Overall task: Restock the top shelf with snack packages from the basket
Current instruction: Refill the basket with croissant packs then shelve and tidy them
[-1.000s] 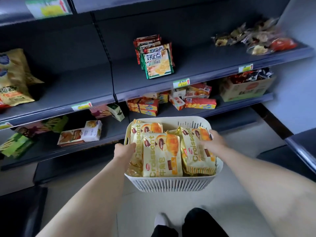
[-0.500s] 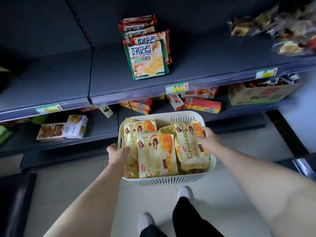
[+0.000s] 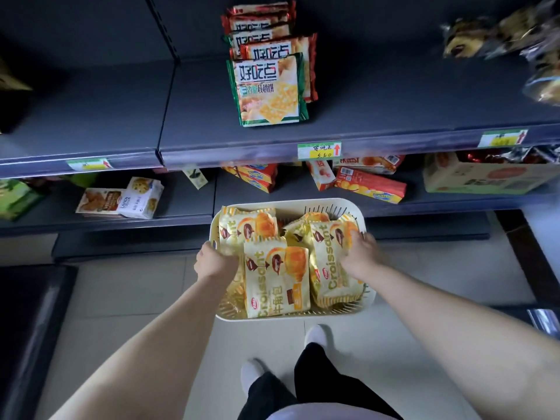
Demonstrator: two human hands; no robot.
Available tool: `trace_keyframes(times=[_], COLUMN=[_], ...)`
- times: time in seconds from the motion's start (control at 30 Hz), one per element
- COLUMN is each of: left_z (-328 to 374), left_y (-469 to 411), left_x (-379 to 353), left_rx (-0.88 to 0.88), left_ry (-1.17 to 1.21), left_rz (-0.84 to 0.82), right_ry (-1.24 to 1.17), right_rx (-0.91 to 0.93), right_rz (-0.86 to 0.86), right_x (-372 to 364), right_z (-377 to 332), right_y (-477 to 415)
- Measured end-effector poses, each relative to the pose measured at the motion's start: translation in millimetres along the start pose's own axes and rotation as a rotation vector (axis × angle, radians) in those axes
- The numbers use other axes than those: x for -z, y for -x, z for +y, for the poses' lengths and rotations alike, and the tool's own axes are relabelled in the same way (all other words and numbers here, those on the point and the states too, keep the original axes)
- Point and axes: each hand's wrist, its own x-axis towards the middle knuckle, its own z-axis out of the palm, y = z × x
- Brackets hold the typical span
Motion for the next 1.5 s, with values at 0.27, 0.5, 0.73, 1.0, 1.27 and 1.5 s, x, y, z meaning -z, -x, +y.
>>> trace_keyframes(times=[0.27, 0.5, 0.73, 1.0, 1.27, 1.5], left_z=[12, -6, -4, 0, 9, 14], left_y=[31, 30, 21, 25, 23, 23], left_x=[17, 41, 51, 28, 1, -5], left_rx=[-0.309, -0.197, -0.308, -0.292, -0.272, -0.238], left_ry=[-0.190, -0.113, -0.206, -0.214, -0.258, -0.321], left_rz=[-0.128, -0.158, -0.240, -0.391, -0.319, -0.169], right_ry=[0.265, 0.272, 0.202, 0.065, 0.034, 0.022], right_rx=[0.285, 0.237, 0.254, 0.307, 0.280, 0.287], right_rz=[0.024, 0.035, 0.116, 0.135, 0.126, 0.055], right_x=[6, 11, 9, 3, 22, 35], right_z=[-19, -19, -44, -58, -50, -33], right_y=[38, 66, 80, 94, 78, 61])
